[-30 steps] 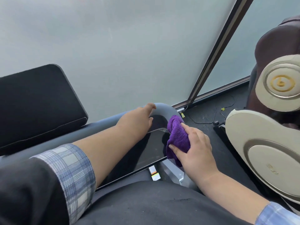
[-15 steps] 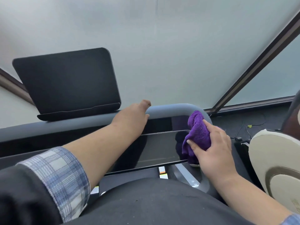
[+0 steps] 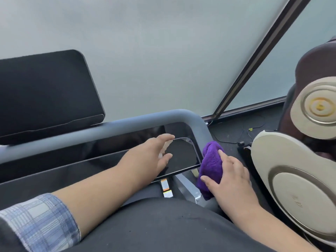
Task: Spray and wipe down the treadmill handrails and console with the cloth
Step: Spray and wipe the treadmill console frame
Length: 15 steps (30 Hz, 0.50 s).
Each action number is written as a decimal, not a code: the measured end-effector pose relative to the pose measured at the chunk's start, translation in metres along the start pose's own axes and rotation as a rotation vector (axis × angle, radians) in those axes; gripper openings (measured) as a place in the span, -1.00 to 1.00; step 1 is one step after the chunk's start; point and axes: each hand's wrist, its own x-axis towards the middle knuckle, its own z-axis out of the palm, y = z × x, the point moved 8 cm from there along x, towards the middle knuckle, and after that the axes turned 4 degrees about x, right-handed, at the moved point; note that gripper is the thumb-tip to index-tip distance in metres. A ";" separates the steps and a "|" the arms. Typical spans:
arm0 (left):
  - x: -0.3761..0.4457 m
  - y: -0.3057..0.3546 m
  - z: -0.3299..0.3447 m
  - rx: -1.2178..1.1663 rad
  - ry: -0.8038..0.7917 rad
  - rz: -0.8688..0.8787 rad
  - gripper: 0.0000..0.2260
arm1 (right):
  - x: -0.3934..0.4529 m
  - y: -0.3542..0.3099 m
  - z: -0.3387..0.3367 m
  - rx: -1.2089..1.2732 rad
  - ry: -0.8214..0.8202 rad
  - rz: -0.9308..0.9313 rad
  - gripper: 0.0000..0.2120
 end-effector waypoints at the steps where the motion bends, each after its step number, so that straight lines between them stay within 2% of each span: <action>1: -0.004 0.001 0.003 -0.004 -0.017 0.010 -0.59 | 0.001 -0.001 0.000 -0.016 -0.003 -0.006 -0.09; 5: -0.012 -0.001 0.000 0.032 -0.025 0.037 -0.58 | 0.021 -0.021 0.002 -0.051 0.000 -0.039 -0.11; 11: -0.025 -0.014 -0.019 0.037 0.017 0.022 -0.56 | 0.094 -0.076 0.003 -0.154 0.036 -0.098 -0.13; 15: -0.034 -0.020 -0.025 0.033 0.028 0.024 -0.55 | 0.142 -0.119 0.004 -0.245 -0.041 -0.279 -0.10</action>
